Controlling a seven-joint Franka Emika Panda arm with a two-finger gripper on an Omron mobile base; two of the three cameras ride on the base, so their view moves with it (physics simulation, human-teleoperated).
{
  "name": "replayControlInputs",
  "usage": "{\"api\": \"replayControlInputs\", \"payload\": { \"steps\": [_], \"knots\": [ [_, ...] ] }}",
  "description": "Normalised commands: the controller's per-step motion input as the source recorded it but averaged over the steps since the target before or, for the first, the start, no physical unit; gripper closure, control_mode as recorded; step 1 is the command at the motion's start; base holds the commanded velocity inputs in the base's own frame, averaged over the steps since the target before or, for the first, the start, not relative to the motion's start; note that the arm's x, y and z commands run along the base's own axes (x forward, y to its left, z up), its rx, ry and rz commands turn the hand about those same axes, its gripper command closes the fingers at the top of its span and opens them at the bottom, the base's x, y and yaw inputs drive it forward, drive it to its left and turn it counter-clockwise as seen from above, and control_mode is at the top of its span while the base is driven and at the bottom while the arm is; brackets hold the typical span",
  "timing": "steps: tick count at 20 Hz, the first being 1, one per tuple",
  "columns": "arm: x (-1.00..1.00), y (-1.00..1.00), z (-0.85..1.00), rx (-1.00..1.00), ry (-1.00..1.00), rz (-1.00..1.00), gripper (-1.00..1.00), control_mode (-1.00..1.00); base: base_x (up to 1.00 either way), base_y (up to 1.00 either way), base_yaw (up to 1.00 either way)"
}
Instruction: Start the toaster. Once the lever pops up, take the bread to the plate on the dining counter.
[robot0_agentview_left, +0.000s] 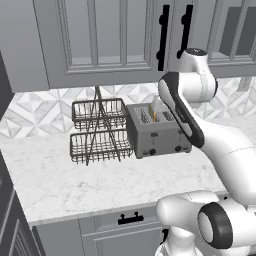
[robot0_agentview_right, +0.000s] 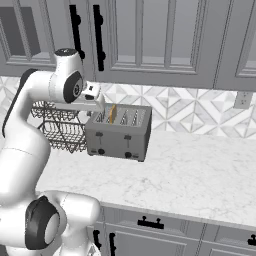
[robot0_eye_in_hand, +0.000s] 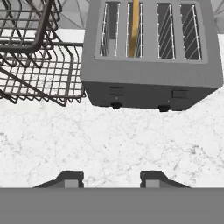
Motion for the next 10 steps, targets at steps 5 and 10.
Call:
{"api": "replayControlInputs", "payload": {
  "steps": [5, 10],
  "knots": [
    [-0.24, -0.05, -0.15, 0.0, 0.0, 0.0, -1.0, -1.0, 0.0, 0.0, 0.0],
    [-0.13, -0.16, -0.46, 0.0, -0.02, 0.0, -1.0, -1.0, 0.0, 0.0, 0.0]
  ]
}}
